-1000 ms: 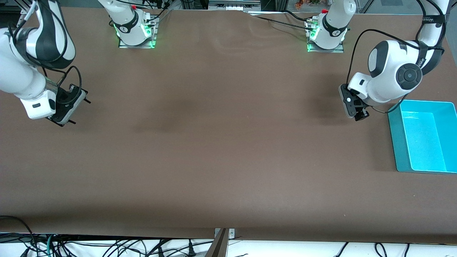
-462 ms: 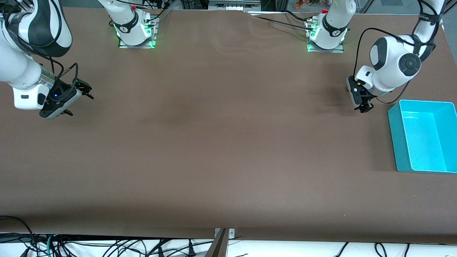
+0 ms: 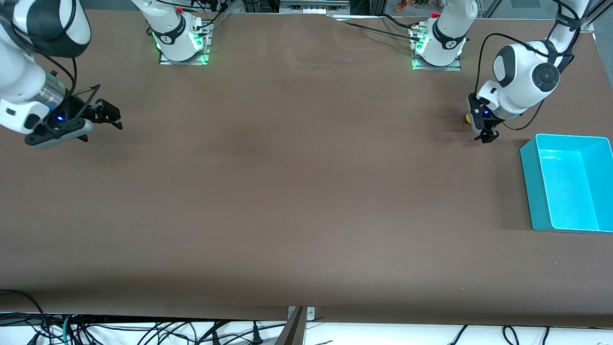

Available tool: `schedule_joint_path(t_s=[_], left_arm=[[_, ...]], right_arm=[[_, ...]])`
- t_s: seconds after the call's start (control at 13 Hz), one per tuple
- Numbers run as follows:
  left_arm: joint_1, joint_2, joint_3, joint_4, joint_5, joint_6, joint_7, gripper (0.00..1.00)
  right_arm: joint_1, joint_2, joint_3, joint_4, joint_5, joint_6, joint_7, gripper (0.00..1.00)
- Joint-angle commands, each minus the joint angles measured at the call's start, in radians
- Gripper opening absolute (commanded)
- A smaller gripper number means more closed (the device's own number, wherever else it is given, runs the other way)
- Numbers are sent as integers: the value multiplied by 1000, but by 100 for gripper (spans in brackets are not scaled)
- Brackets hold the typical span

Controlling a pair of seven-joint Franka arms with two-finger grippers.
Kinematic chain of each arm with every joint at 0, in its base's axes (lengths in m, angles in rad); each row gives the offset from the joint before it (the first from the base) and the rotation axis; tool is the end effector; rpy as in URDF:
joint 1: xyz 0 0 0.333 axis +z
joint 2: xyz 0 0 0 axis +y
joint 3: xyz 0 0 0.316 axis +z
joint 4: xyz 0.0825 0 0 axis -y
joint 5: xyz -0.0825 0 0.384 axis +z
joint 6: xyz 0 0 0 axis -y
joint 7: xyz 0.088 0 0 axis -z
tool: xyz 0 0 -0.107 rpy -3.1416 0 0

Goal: Wind and store yellow beetle car
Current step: 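Lower the left gripper onto the rolling car and grasp it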

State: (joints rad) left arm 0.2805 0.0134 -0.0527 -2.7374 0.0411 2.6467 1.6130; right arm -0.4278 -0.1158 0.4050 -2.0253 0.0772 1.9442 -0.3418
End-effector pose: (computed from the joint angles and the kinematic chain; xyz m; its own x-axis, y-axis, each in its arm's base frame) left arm 0.3760 0.0859 0.2087 0.1473 -0.9890 -0.0105 -0.9835 -0.1476 0.1047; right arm 0.5285 -0.0006 0.4976 0.9578 0.2854 0.0332 0.2861 -0.9581 -0.0169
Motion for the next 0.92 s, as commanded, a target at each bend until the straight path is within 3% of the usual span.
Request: schedule_joint_path(t_s=[0.0, 0.15, 0.46, 0.62, 0.85], left_arm=[[66, -32, -4, -37, 20, 13, 105, 100], [88, -33, -3, -65, 20, 21, 114, 100], [97, -35, 10, -123, 20, 91, 122, 100], [97, -35, 28, -137, 20, 93, 122, 100], [95, -36, 60, -159, 20, 99, 130, 100]], right_arm=[[49, -21, -32, 112, 4, -126, 159, 100], [93, -10, -77, 184, -31, -175, 216, 100], [121, -16, -87, 192, -34, -209, 224, 100], [303, -15, -254, 194, -39, -208, 239, 100], [327, 21, -281, 210, -47, -209, 241, 100]])
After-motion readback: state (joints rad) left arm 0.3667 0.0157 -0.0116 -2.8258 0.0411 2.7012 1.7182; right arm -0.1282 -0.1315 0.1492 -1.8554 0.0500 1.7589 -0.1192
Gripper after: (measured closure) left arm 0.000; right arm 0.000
